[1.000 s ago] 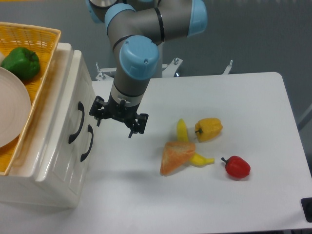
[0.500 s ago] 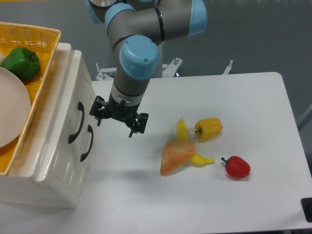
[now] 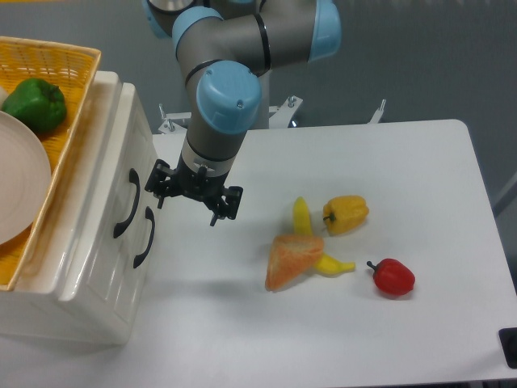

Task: Slide the top white drawer open
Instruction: 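Move the gripper down and toward the top drawer's black handle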

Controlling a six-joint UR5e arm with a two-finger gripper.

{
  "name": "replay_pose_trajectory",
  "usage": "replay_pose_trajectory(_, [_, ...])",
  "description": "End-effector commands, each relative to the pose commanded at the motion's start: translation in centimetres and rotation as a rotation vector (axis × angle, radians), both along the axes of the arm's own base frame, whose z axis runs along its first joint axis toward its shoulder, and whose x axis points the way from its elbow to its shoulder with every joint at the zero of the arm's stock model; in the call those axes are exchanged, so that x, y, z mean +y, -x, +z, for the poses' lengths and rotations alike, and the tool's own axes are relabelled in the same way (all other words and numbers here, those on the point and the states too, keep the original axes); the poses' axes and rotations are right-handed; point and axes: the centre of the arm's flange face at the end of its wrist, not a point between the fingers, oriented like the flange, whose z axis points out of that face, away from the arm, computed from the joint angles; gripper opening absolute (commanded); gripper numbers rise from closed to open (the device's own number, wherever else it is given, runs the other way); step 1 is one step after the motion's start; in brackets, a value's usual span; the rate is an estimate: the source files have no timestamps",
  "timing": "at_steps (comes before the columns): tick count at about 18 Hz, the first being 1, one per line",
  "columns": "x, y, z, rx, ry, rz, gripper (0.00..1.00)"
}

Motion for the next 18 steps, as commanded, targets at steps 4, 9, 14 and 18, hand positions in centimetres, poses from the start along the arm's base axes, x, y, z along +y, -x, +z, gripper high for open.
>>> replay_pose_trajectory(4, [0.0,-0.2,-0.6,-0.036,0.017,0.045,1.00])
replay_pose_trajectory(9, [0.8,-1.6,-1.3,-0.084,0.018,0.064,1.00])
replay_pose_trajectory(14, [0.8,-2.1,-1.6,-0.112,0.020,0.083,1.00])
replay_pose_trajectory(18, [0.8,-2.4,-2.0,-0.119,0.031,0.080,1.00])
